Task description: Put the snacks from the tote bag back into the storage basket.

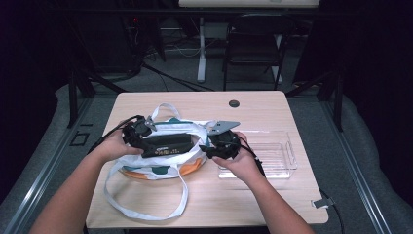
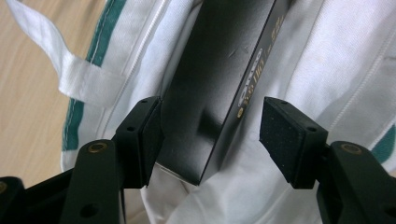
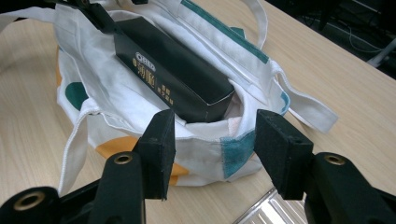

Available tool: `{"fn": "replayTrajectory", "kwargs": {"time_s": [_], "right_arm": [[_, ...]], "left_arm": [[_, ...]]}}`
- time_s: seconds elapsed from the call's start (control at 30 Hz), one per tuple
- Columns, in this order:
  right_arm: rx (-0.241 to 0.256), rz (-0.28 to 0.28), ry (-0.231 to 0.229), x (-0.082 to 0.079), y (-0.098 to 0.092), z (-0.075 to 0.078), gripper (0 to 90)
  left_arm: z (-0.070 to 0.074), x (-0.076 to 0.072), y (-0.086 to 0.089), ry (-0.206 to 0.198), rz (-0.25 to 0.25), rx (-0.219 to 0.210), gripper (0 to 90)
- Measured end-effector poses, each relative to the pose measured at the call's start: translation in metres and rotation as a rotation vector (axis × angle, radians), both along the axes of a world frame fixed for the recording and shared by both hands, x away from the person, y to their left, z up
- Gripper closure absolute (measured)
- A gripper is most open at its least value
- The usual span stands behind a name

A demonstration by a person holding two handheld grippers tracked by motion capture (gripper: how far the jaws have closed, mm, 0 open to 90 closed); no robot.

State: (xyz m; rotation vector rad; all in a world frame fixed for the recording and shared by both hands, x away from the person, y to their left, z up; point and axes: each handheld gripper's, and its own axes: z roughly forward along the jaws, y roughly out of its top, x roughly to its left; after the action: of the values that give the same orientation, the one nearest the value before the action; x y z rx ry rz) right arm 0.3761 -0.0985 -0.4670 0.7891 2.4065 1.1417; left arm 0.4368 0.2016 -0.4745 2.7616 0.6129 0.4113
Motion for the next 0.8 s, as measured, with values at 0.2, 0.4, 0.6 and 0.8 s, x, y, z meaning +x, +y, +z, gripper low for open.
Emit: {"fn": "replayTrajectory", "kwargs": {"time_s": [0.2,0.4,0.6,0.8], "right_arm": [[0.011,0.007,-0.018,-0.004,-0.004,0.002,48.6],[0.0,0.003,-0.011,-0.003,-0.007,-0.001,48.5],[-0.001,-0.001,-0.025,-0.004,-0.007,-0.001,47.3],[0.005,-0.003,-0.02,-0.005,-0.008,-0.001,46.8]], "left_arm": [[-0.004,0.005,-0.005,0.031,-0.028,0.026,38.0],[-0.01,0.014,-0.007,0.076,-0.016,0.048,37.7],[-0.018,0.021,-0.007,0.099,-0.016,0.071,37.1],[-0.023,0.025,-0.008,0.1,-0.009,0.089,36.3]]}}
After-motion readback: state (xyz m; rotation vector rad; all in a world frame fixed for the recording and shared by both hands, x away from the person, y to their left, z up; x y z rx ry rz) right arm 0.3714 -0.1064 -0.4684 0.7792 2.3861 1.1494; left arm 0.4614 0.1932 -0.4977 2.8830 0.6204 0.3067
